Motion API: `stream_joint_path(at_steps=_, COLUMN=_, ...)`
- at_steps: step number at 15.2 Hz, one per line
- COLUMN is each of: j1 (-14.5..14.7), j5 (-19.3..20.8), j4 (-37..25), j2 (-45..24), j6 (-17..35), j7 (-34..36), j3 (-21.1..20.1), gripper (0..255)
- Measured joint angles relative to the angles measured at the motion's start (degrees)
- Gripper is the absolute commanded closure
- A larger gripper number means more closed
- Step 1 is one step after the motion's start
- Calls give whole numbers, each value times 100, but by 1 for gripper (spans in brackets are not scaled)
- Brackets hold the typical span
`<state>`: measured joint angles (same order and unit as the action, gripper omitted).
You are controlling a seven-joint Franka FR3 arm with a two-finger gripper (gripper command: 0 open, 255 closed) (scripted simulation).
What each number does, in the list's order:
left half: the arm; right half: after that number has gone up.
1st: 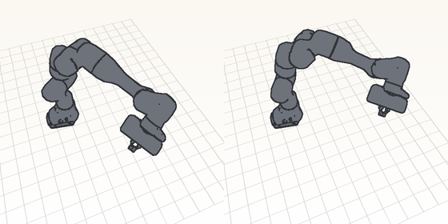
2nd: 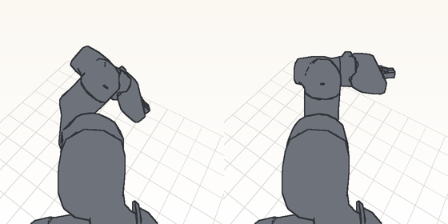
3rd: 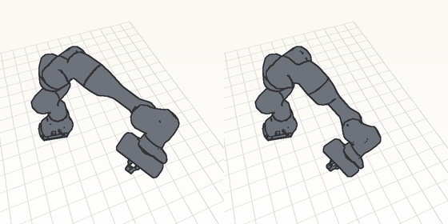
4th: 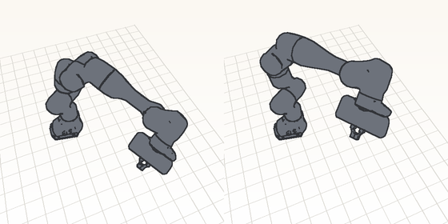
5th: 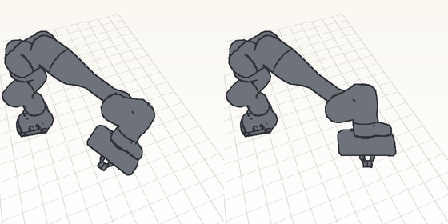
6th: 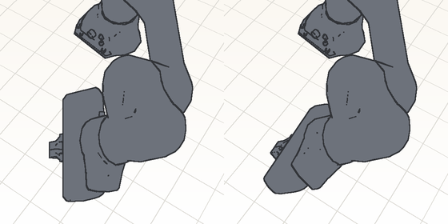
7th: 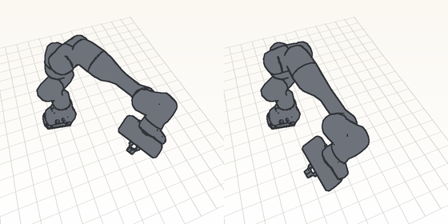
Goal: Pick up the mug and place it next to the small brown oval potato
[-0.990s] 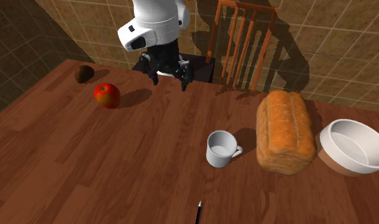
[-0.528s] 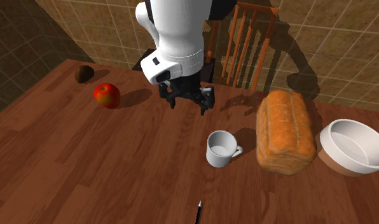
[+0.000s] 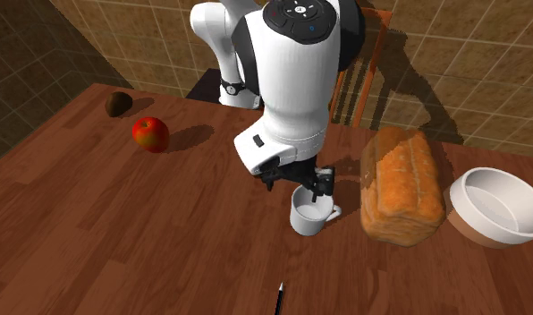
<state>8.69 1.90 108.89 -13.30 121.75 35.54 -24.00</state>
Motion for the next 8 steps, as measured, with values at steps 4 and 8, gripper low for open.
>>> stream_joint_path(at_steps=4, j1=61, j5=104, j4=-4, j2=-226, j6=216, j7=94, j3=16, gripper=0)
stream_joint_path(at_steps=8, j1=103, j5=185, j4=128, j2=-386, j6=495, j7=159, j3=36, gripper=0)
